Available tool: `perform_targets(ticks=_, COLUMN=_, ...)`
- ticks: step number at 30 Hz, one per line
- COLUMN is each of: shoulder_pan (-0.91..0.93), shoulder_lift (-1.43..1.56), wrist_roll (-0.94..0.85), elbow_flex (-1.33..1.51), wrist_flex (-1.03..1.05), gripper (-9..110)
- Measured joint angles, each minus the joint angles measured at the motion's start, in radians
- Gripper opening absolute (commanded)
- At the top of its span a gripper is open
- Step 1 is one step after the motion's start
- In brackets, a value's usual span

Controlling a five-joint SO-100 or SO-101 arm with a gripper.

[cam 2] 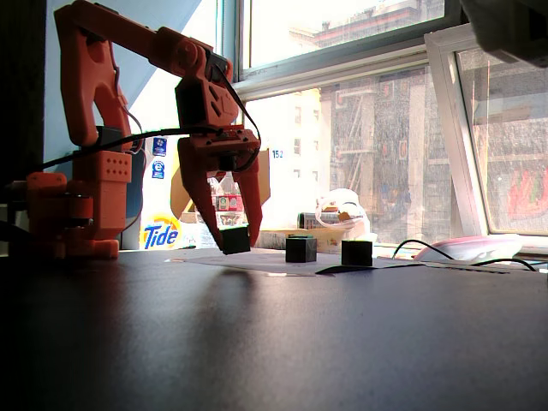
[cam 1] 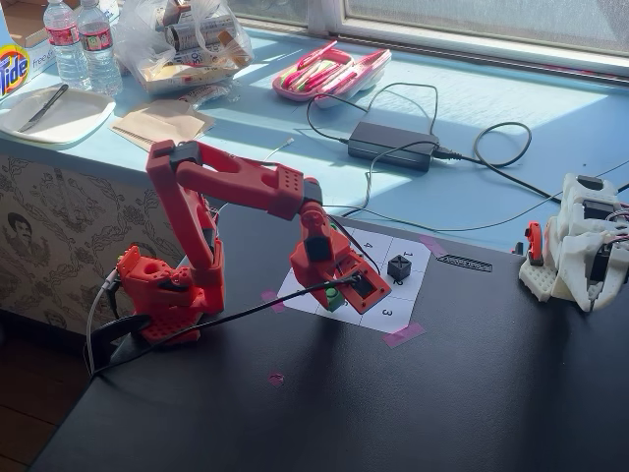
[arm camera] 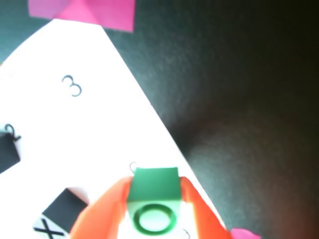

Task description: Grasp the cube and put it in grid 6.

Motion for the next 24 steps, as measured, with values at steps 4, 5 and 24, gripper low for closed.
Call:
perform_targets(ticks=4, shoulder_pan=0.005, shoulder_lift=-0.028, wrist_roll=0.002, elbow_flex=-0.037, wrist_flex=-0.02, gripper=7)
perform_targets(ticks=5, shoulder_pan=0.005, shoulder_lift=-0.035, wrist_roll=0.002, elbow_flex=-0.038, wrist_flex=-0.025, gripper=11)
perform_targets(ticks=24, shoulder_pan=0.064, shoulder_lift=0.052, wrist_roll=0.002, elbow_flex=-0.043, wrist_flex=-0.029, gripper=29)
